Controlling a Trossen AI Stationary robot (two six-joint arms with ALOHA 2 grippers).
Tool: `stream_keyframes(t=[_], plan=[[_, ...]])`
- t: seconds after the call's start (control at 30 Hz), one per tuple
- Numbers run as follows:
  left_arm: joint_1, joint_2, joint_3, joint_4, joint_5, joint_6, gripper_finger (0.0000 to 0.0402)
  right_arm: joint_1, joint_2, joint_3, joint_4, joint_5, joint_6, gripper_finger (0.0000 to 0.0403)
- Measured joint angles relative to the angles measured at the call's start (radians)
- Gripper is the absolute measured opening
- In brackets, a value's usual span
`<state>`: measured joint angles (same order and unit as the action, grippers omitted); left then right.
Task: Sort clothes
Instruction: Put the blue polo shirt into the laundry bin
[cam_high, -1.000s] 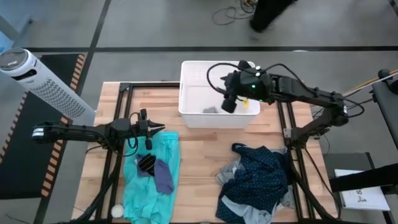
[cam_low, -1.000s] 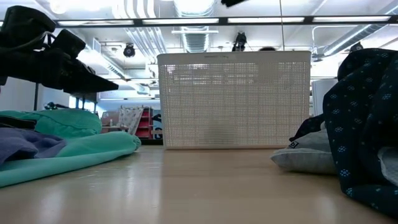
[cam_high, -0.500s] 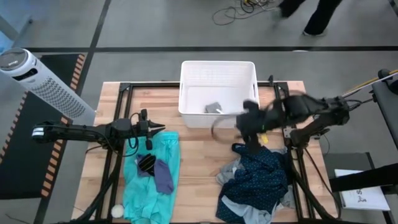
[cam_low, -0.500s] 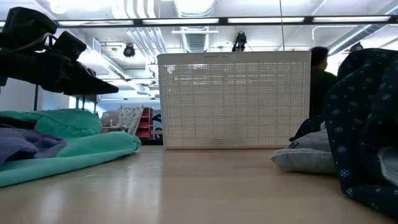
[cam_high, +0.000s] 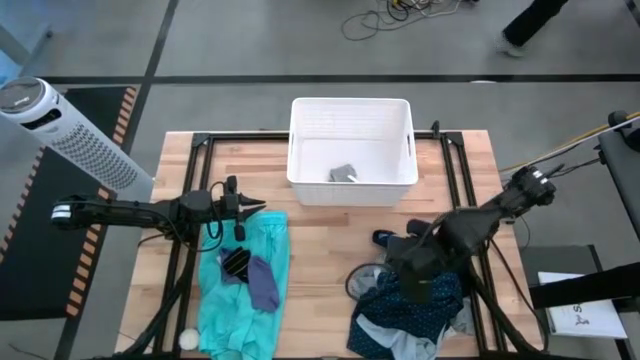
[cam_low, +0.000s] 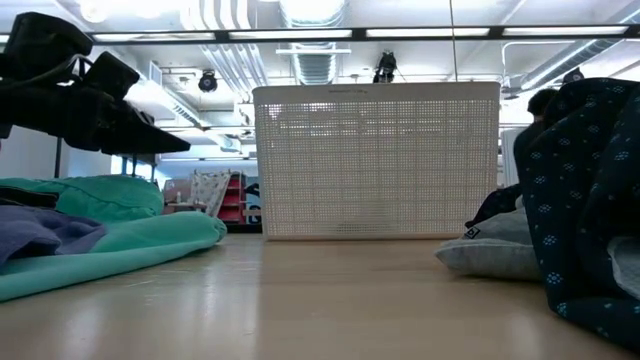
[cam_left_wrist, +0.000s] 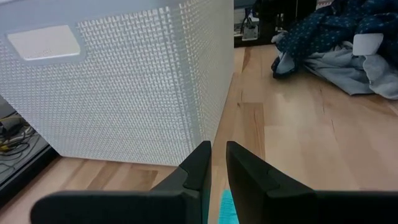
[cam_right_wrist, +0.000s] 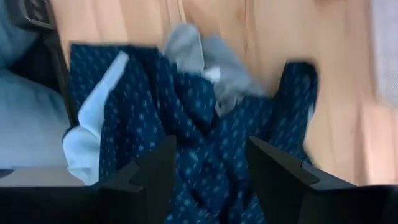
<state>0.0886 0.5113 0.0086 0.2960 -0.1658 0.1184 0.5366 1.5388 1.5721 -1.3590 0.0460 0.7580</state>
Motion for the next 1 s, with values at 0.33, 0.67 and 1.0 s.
stream_keyframes(t=[0.33, 0.67, 1.0], plan=[[0.000, 0.013, 0.000, -0.002, 0.000, 0.000, 0.0037, 0.033, 0.073, -0.104, 0.010, -0.125, 0.096, 0.0207], [0.000, 0.034, 0.000, -0.001, 0.000, -0.001, 0.0037, 0.037, 0.168, -0.114, 0.027, -0.176, 0.060, 0.0277], [0.000, 0.046, 0.000, 0.000, 0.000, -0.016, 0.0037, 0.037, 0.283, -0.118, 0.057, -0.216, -0.070, 0.0252]])
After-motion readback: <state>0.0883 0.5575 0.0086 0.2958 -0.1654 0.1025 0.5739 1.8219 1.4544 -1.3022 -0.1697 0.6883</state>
